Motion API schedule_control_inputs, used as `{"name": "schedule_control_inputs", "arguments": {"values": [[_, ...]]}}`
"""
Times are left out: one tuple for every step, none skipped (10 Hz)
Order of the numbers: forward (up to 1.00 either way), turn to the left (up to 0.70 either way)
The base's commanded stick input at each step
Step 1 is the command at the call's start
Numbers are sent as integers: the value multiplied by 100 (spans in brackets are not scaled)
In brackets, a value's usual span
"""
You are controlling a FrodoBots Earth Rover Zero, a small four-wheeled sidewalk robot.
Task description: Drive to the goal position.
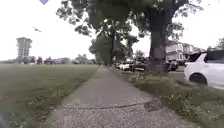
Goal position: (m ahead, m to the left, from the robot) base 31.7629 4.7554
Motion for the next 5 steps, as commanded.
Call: {"name": "schedule_control_inputs", "arguments": {"values": [[70, 0], [70, 14], [70, 30], [70, 20], [70, 0]]}}
